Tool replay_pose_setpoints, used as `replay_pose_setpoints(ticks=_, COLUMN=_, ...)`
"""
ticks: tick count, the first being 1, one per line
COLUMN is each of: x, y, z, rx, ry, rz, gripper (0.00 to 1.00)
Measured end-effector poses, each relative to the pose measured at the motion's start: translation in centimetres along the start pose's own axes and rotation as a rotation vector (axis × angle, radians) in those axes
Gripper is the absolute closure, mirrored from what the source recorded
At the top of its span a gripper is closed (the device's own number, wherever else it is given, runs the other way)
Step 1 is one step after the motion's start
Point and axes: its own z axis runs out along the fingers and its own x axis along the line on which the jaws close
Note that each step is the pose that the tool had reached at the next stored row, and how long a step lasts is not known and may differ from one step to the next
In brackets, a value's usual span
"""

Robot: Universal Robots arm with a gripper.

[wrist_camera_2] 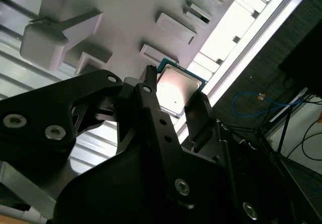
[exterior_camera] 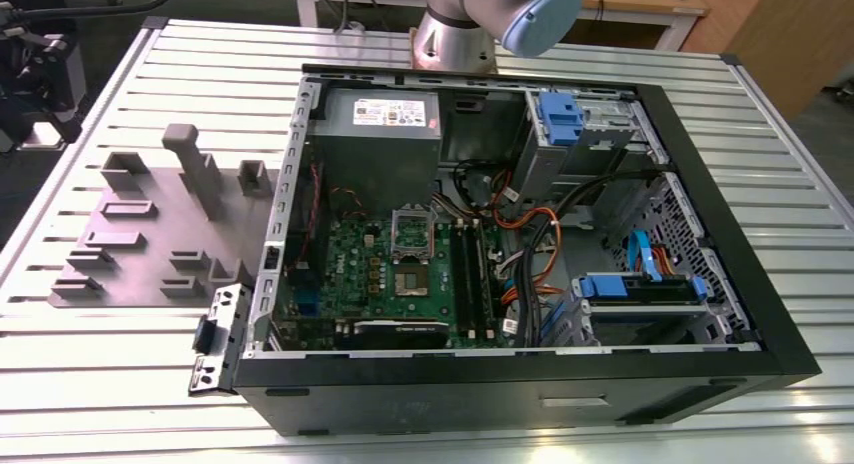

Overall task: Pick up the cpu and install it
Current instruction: 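Pick up the cpu and move it towards the insertion slot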

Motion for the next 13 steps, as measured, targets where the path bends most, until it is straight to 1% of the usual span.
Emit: replay_pose_setpoints(ticks=13, x=-0.01, y=0.01, z=-0.95, rx=0.0004, ry=0.0, rz=0.0, gripper=0.53)
